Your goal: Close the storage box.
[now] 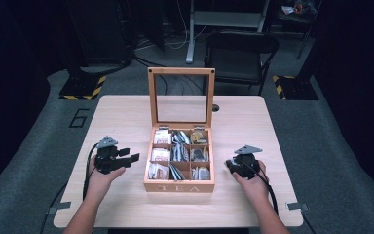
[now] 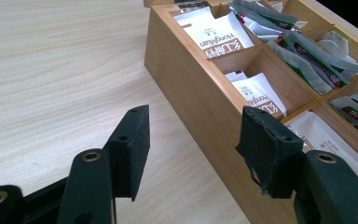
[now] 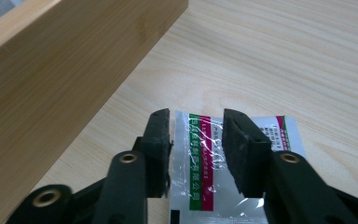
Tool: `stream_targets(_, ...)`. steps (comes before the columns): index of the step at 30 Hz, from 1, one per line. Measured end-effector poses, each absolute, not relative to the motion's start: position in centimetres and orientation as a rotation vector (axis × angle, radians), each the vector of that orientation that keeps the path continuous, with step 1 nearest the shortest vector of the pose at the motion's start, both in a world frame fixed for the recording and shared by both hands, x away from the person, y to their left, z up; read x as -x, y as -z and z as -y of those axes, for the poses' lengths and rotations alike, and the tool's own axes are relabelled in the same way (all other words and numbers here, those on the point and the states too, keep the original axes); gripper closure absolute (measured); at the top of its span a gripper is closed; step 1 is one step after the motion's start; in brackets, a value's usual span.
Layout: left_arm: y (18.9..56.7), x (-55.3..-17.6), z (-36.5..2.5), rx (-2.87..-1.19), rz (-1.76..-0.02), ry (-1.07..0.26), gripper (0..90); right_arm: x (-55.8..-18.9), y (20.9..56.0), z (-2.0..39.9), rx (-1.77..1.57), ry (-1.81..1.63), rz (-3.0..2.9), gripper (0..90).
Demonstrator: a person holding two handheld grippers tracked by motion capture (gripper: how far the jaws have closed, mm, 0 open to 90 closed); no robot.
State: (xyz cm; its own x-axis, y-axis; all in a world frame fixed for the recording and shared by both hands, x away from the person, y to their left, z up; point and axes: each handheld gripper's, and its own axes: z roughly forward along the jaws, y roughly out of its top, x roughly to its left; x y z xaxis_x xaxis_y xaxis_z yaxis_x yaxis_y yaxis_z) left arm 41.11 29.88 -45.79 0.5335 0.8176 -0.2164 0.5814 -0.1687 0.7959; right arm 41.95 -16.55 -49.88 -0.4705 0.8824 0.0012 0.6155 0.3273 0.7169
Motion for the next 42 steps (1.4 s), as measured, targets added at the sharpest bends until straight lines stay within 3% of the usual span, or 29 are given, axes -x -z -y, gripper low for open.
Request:
stream_targets(13,45.8,-41.1,-29.9,-1.857,-1.154,-0.336,43.2,-41.8,49.1,15.5,-1.253,-0.939,-2.207,53.1)
stream_targets(42,45.7,-41.2,-30.1,-1.848,-1.156,-0.322,41.7,-44.9,43.0,14.4,-1.201,-1.122,-2.224,44.6)
